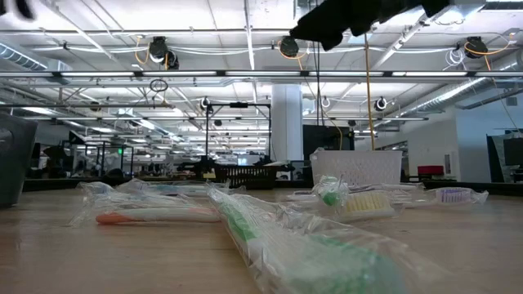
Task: Pick & Place Toothbrushes
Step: Put the violet toothbrush into the transparent bin
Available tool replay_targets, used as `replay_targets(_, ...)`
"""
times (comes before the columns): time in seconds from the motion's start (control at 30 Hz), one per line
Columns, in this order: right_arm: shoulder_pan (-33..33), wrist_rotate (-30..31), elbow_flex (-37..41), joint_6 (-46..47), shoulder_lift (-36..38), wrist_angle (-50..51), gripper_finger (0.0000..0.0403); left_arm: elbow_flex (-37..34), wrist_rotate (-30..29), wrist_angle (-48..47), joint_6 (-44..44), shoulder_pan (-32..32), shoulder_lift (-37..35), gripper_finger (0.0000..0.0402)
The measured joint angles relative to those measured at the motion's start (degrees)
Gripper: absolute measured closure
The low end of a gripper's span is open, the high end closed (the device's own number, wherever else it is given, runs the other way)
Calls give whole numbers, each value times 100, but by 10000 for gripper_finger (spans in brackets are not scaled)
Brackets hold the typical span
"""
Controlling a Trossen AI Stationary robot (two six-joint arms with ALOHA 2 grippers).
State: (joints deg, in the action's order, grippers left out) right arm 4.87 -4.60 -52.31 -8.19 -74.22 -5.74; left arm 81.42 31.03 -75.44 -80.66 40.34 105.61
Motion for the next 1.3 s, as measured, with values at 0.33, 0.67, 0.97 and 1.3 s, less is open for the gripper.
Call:
replay_targets(0.33,1,1,251,0,0,-375,261,248,-2091,-260,1852,-782,-3,245)
replay_targets(0.67,8,0,255,5,0,-253,261,248,-4045,-236,4005,-1644,-3,245)
replay_targets(0.97,8,0,255,302,0,186,261,248,-5487,-236,4451,-2515,-3,245)
replay_targets(1.3,-14,152,514,133,0,742,261,248,-5816,730,5423,-3331,-3,245)
